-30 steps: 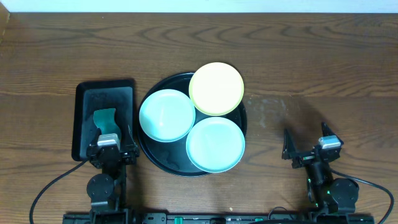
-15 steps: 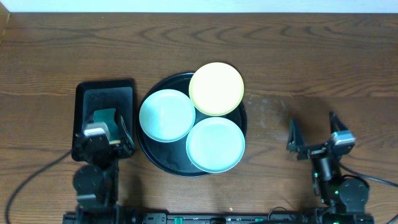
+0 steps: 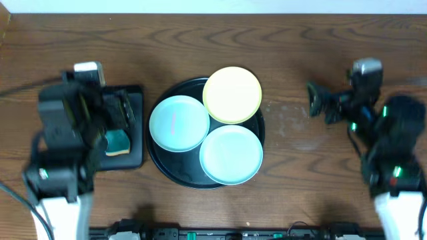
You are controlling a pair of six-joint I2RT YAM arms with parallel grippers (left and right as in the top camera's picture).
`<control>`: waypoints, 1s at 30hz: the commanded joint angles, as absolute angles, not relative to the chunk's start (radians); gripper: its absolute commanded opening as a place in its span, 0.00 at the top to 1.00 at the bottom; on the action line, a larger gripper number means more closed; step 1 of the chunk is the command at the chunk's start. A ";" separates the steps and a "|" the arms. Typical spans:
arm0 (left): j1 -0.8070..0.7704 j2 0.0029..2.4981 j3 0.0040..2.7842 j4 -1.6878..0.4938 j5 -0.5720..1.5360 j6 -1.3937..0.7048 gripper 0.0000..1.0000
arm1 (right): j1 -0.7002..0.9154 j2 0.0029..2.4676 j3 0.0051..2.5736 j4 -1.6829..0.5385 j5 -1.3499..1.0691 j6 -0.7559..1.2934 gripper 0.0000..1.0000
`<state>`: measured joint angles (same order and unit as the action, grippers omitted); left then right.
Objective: Clean dirty plates on tray and stack at the side
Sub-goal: 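Reach the right gripper to the mint plate rim and grasp it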
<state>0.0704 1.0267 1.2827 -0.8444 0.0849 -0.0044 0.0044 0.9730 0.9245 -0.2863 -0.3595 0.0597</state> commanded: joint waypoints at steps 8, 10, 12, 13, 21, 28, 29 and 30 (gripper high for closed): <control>0.068 1.394 1.701 -1.148 0.199 -0.020 0.25 | 0.014 1.477 1.557 -0.871 -0.412 0.047 0.01; 0.068 1.436 1.701 -1.148 0.199 -0.021 0.25 | 0.014 1.527 1.563 -0.860 -0.427 0.066 0.01; 0.068 1.466 1.701 -1.148 0.199 -0.022 0.25 | 0.015 1.563 1.560 -0.838 -0.490 0.101 0.01; 0.068 1.479 1.701 -1.148 0.199 -0.022 0.25 | 0.015 1.580 1.559 -0.830 -0.536 0.099 0.01; 0.068 1.549 1.700 -1.169 0.194 -0.023 0.25 | 0.210 1.737 1.562 -0.803 -0.459 0.262 0.23; 0.069 1.560 1.699 -1.172 0.058 -0.028 0.25 | 0.434 1.837 1.607 -0.804 -0.279 0.404 0.36; 0.069 1.561 1.699 -1.174 0.033 -0.046 0.25 | 0.459 1.853 1.610 -0.802 -0.268 0.422 0.37; 0.071 1.562 1.699 -1.175 0.007 -0.072 0.25 | 0.490 1.871 1.612 -0.800 -0.252 0.443 0.40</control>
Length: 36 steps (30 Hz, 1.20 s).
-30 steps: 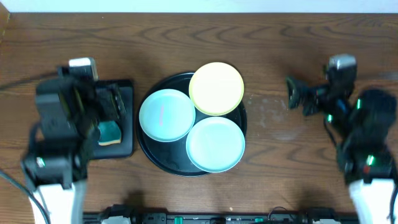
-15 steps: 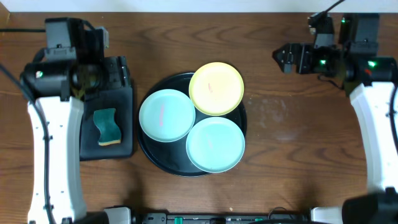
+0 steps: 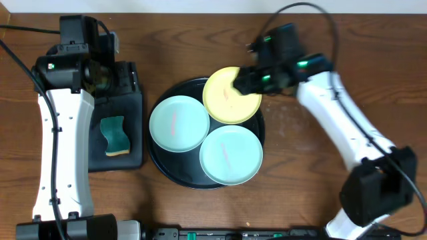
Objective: Clean dirty plates on tray and stack at the side
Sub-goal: 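Reach the right gripper to the mint plate rim and grasp it, then grasp the green sponge from the black tray with the left gripper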
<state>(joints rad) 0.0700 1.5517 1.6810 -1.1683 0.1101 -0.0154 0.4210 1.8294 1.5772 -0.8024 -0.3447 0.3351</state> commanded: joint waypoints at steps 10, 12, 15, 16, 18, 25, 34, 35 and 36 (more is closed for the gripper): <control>0.187 1.570 1.668 -1.208 -0.055 -0.205 0.25 | 0.668 2.003 1.612 -0.748 -0.130 0.513 0.58; 0.209 1.570 1.655 -1.211 -0.056 -0.204 0.25 | 0.684 2.023 1.612 -0.739 -0.131 0.513 0.63; 0.231 1.570 1.640 -1.214 -0.056 -0.204 0.25 | 0.702 2.053 1.612 -0.737 -0.122 0.522 0.68; 0.235 1.570 1.638 -1.216 -0.056 -0.204 0.25 | 0.707 2.065 1.612 -0.737 -0.120 0.524 0.68; 0.241 1.573 1.637 -1.222 -0.057 -0.204 0.25 | 0.717 2.083 1.612 -0.738 -0.120 0.524 0.70; 0.246 1.575 1.637 -1.222 -0.057 -0.204 0.25 | 0.741 2.143 1.612 -0.748 -0.104 0.528 0.76; 0.246 1.575 1.637 -1.222 -0.057 -0.204 0.25 | 0.741 2.179 1.612 -0.720 -0.064 0.546 0.82; 0.246 1.575 1.637 -1.222 -0.057 -0.204 0.25 | 0.741 2.187 1.612 -0.714 -0.064 0.546 0.83; 0.246 1.575 1.636 -1.222 -0.057 -0.203 0.25 | 0.741 2.191 1.612 -0.712 -0.064 0.546 0.84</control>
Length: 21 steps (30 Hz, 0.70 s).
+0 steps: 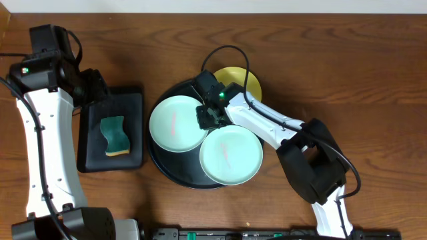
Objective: Clean dirty plates on tray and stack at the side
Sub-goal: 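Grasp the green sponge from the black tray with the left gripper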
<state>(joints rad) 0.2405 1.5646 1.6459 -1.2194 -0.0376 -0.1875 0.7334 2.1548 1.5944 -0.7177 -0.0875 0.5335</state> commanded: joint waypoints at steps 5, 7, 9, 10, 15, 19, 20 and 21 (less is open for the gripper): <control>0.246 1.576 1.617 -1.222 -0.062 -0.173 0.25 | 0.741 2.216 1.612 -0.701 -0.073 0.546 0.89; 0.246 1.577 1.602 -1.221 -0.070 -0.169 0.25 | 0.741 2.217 1.612 -0.698 -0.072 0.546 0.99; 0.246 1.577 1.576 -1.213 -0.076 -0.165 0.26 | 0.741 2.217 1.612 -0.695 -0.072 0.546 0.99; 0.246 1.577 1.557 -1.206 -0.076 -0.164 0.27 | 0.741 2.217 1.612 -0.694 -0.072 0.546 0.99; 0.246 1.587 1.460 -1.170 -0.076 -0.161 0.31 | 0.741 2.217 1.612 -0.696 -0.072 0.545 0.99; 0.248 1.605 1.373 -1.134 -0.075 -0.161 0.31 | 0.741 2.217 1.612 -0.695 -0.072 0.545 0.99; 0.249 1.611 1.349 -1.119 -0.073 -0.161 0.31 | 0.741 2.217 1.612 -0.695 -0.072 0.545 0.99; 0.250 1.620 1.321 -1.097 -0.067 -0.150 0.31 | 0.741 2.217 1.612 -0.696 -0.072 0.545 0.99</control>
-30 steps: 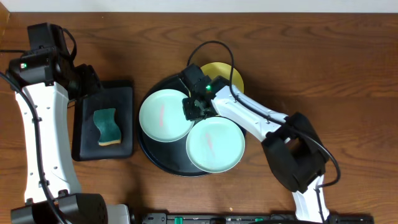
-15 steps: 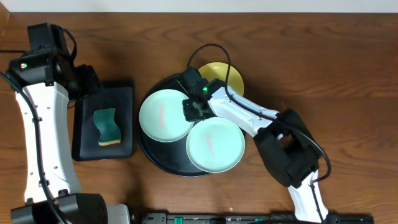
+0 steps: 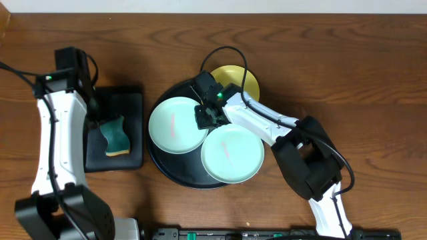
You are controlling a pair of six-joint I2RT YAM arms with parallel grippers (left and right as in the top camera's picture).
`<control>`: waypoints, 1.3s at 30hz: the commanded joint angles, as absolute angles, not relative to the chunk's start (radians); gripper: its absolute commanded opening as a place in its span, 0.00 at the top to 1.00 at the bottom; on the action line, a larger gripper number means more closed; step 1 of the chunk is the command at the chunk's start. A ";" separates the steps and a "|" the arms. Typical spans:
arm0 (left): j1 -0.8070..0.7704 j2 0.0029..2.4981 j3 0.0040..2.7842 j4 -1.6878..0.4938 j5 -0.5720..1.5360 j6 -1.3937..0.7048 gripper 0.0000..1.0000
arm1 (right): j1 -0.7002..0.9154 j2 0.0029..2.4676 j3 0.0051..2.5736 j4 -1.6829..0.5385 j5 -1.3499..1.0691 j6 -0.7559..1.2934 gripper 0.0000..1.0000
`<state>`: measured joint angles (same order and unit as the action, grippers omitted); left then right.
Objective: Clean dirty plates on tray and stack at the side
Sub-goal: 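Grasp the green sponge from the black tray with the left gripper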
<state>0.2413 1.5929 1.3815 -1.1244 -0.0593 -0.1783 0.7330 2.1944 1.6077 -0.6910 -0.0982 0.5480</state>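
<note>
A black round tray holds two pale blue plates: one on the left with a pink smear, one at the front right, also smeared. A yellow plate lies at the tray's back rim, half hidden by my right arm. My right gripper sits at the right rim of the left plate; its dark fingers blend into the tray, so their state is unclear. A green and yellow sponge lies on a small black tray. My left gripper hangs at the sponge's upper left corner, state unclear.
The brown wooden table stretches to the right of the round tray. My right arm reaches across from the lower right, with a black cable looping over the yellow plate. The left arm runs along the table's left side.
My left gripper has moved from behind the small tray's left corner down to the sponge's upper left corner. The right gripper stays at the left plate's rim. The plates have barely shifted.
Both arms were drawn back at the table's sides, the three plates untouched on the tray. Then the right gripper was at the yellow plate and the left arm behind the sponge tray. Later the right gripper stood at the left blue plate's rim; now the left gripper is at the sponge.
</note>
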 commanded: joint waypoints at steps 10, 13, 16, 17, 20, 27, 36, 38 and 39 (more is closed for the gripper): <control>0.254 1.759 1.187 -0.911 -0.065 -0.096 0.40 | 0.741 2.217 1.612 -0.696 -0.072 0.541 0.99; 0.260 1.813 1.187 -0.884 -0.065 -0.082 0.46 | 0.741 2.217 1.612 -0.699 -0.072 0.541 0.99; 0.272 1.861 1.187 -0.856 -0.064 -0.082 0.52 | 0.741 2.217 1.612 -0.698 -0.072 0.541 0.99; 0.274 1.874 1.187 -0.849 -0.062 -0.082 0.53 | 0.741 2.217 1.612 -0.698 -0.072 0.541 0.99; 0.274 1.912 1.187 -0.827 -0.060 -0.082 0.66 | 0.741 2.217 1.612 -0.698 -0.072 0.541 0.99; 0.274 1.955 1.187 -0.797 -0.035 -0.083 0.93 | 0.741 2.217 1.612 -0.694 -0.072 0.541 0.99; 0.274 1.851 1.283 -0.876 0.083 -0.047 0.92 | 0.741 2.217 1.612 -0.694 -0.072 0.542 0.99; 0.273 1.805 1.304 -0.893 0.112 -0.045 0.93 | 0.741 2.217 1.612 -0.694 -0.072 0.542 0.99; 0.273 1.778 1.308 -0.896 0.128 -0.045 0.92 | 0.741 2.217 1.612 -0.694 -0.072 0.542 0.99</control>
<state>0.2695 1.8778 1.2526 -0.8833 0.0425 -0.0700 0.7330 2.1944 1.6077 -0.6907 -0.0982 0.5480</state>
